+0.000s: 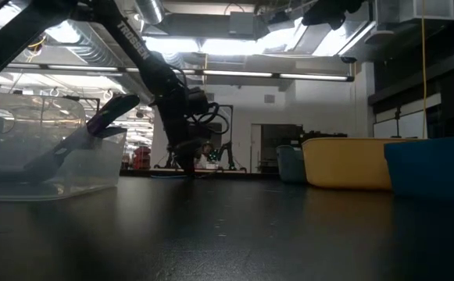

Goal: Sort silverware by color (type)
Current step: Put the light blue spoon into the black bin

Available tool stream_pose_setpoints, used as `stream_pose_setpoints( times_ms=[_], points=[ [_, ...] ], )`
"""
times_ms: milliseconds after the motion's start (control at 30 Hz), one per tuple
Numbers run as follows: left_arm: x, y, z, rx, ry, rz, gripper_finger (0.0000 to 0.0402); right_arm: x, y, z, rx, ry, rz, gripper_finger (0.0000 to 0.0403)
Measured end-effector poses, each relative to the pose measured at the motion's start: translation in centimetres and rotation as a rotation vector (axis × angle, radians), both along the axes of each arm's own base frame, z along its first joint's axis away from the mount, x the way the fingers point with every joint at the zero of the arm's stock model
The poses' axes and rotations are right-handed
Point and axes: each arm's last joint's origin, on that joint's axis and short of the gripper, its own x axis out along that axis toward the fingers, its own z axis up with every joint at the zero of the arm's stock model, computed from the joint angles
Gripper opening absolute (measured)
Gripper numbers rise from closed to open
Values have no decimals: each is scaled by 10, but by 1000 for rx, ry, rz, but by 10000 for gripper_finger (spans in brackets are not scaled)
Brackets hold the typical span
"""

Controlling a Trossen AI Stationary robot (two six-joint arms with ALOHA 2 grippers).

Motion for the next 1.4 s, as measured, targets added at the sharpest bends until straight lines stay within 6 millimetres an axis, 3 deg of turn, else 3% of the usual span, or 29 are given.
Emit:
stream_pose_setpoints(
  times_ms=[200, 367, 500, 667, 900, 1100, 1400],
  points=[
    [2, -10, 19, -42, -73, 45, 2, 0, 0, 0, 4, -1, -2, 72],
    [5, -19, 48, -66, -179, 65, 1, 0, 0, 0, 23, -2, -12, 72],
    [8, -39, 81, -70, -258, 74, 1, -4, 1, 2, 22, -9, -11, 72],
    [0, -73, 131, -74, -327, 96, 0, -27, 8, 14, 8, -61, -10, 72],
    [-25, -146, 198, -1, -395, 208, 0, -73, 23, 29, 9, -180, -23, 72],
    [-56, -210, 230, 21, -440, 354, 0, -85, 29, -9, 75, -274, 36, 72],
    [-95, -278, 227, -26, -337, 603, 0, -98, 34, -82, 148, -329, 27, 72]
  ],
)
